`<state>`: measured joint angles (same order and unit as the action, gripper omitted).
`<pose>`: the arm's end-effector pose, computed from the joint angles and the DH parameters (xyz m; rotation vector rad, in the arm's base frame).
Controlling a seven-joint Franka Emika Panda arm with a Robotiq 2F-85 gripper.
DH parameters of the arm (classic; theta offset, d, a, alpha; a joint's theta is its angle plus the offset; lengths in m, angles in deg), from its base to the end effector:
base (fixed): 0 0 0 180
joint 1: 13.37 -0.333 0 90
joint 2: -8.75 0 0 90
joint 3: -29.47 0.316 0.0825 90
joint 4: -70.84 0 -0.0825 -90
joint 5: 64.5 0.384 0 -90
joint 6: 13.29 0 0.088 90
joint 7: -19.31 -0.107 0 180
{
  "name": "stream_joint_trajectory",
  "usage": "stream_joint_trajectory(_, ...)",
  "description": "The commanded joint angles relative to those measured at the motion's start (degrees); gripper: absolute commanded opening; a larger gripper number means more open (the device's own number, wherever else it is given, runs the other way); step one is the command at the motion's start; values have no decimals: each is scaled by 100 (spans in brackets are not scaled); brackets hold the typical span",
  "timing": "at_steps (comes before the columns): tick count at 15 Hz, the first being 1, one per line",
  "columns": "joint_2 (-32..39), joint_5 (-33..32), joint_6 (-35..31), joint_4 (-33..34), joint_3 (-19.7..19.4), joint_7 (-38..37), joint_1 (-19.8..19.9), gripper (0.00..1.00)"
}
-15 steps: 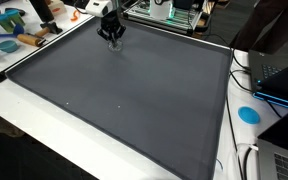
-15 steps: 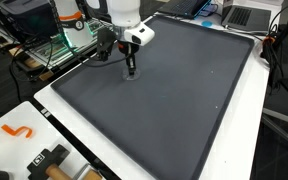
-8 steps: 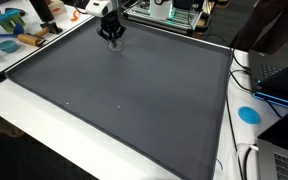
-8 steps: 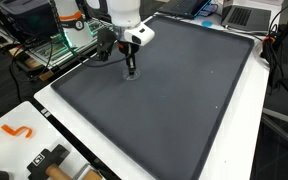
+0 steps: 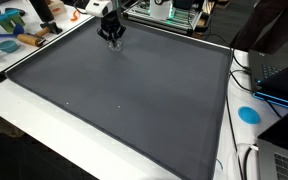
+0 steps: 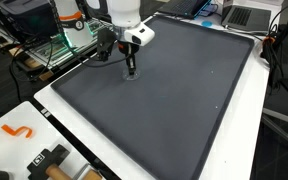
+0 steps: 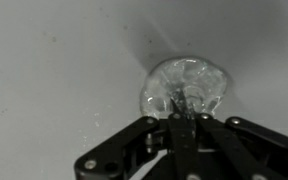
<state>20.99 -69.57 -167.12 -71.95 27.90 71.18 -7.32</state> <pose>0.4663 -0.0600 0.2022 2.8345 1.2875 -0.0625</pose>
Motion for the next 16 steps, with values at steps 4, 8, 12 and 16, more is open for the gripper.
stream_joint_trajectory(4, -35, -25, 288, 48, 57, 9, 75, 35)
stream_joint_trajectory(8, -75, 42, 537, 108, 77, 7, 71, 35)
stream_joint_trajectory(12, -150, 101, 793, 180, 110, 32, 58, 35)
stream_joint_trajectory(16, -195, 108, 940, 219, 105, -53, 34, 35)
